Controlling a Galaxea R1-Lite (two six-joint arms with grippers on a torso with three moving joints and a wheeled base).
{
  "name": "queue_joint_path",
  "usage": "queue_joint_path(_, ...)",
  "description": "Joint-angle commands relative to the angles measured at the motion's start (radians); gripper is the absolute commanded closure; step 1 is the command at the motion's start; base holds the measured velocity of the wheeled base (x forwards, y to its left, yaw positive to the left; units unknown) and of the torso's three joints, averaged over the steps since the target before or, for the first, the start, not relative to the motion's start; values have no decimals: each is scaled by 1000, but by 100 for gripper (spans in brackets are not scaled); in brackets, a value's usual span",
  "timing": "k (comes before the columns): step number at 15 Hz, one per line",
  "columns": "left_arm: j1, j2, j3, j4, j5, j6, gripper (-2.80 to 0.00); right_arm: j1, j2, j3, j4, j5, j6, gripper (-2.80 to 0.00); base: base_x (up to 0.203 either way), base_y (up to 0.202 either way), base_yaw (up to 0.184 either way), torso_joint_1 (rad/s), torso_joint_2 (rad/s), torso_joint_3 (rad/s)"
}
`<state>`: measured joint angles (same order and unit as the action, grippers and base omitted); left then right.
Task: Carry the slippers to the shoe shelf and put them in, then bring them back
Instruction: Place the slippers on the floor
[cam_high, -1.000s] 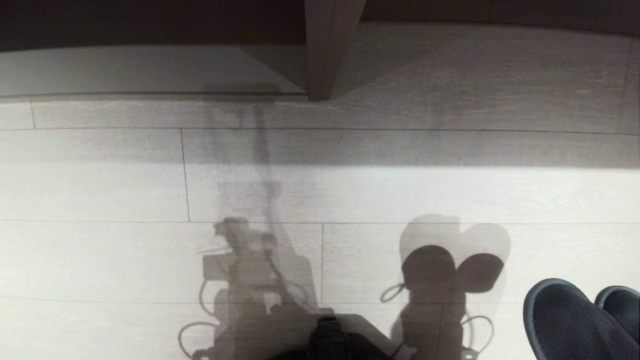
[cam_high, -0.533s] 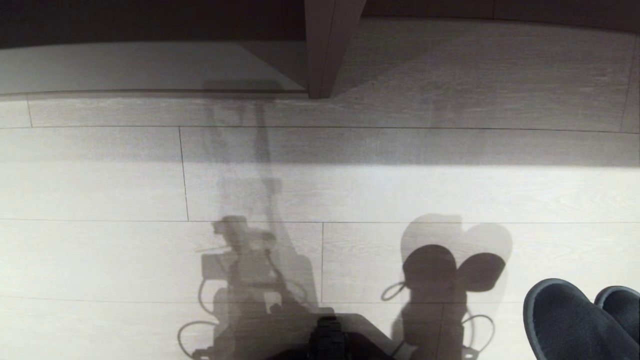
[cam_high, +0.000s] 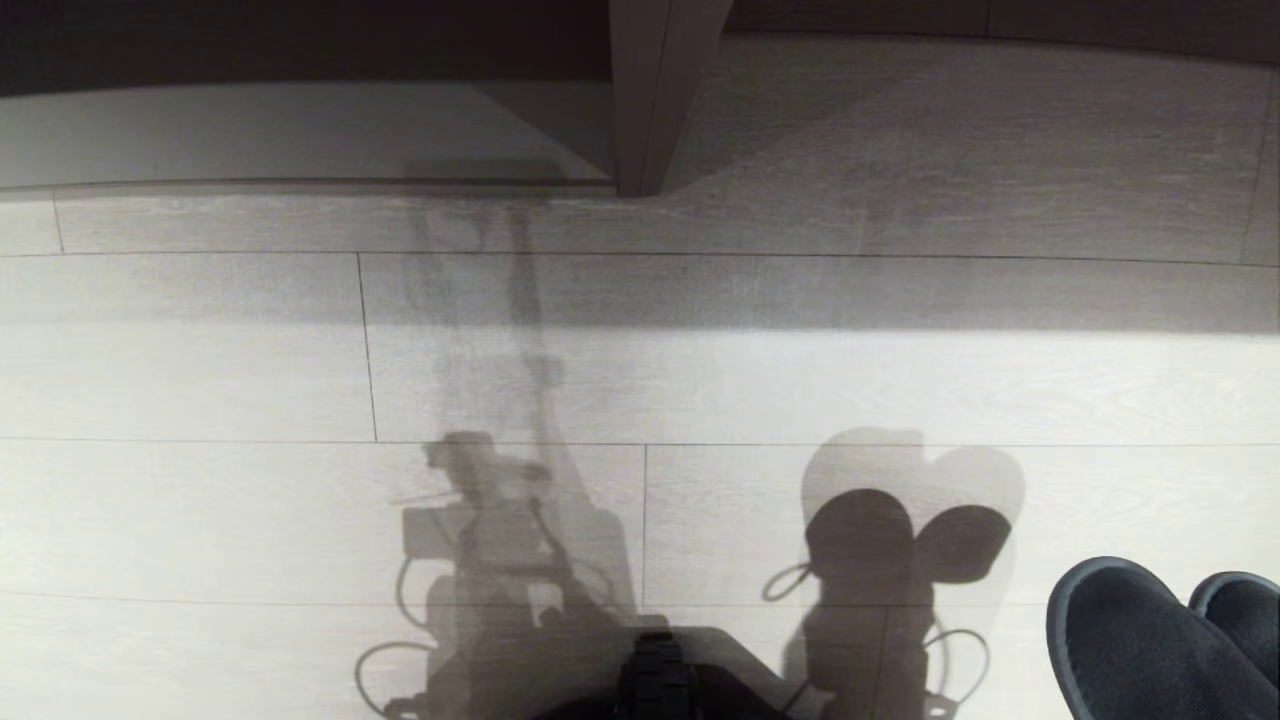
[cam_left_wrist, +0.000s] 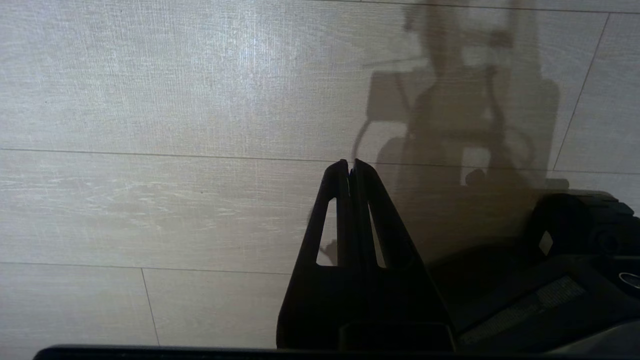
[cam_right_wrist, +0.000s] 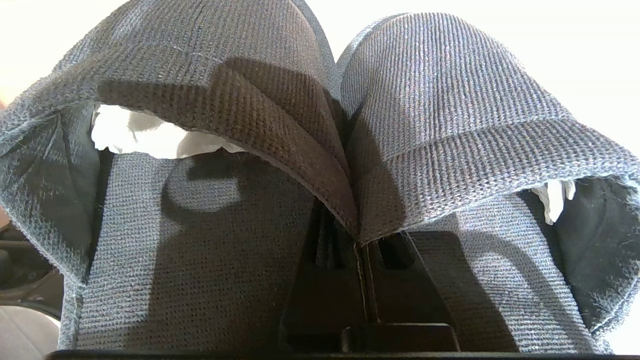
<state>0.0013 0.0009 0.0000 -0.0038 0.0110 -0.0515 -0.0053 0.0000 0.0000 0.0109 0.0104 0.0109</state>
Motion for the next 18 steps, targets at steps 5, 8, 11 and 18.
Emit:
queue_joint_path(5,0,-1,0,-1,0,-1,0,1,0,0,0,0,0,0,0,0,0,0,0,0)
queue_joint_path(8,0,-1,0,-1,0,-1,0,-1,2,2,0,-3,4,0,0,0,0,0,0,0)
queue_joint_path(11,0,-1,0,-1,0,-1,0,1,2,-19,2,-14,-3,0,0,0,0,0,0,0)
queue_joint_path(18,0,-1,0,-1,1,-1,0,1,276,-364,35,16,9,0,0,0,0,0,0,0)
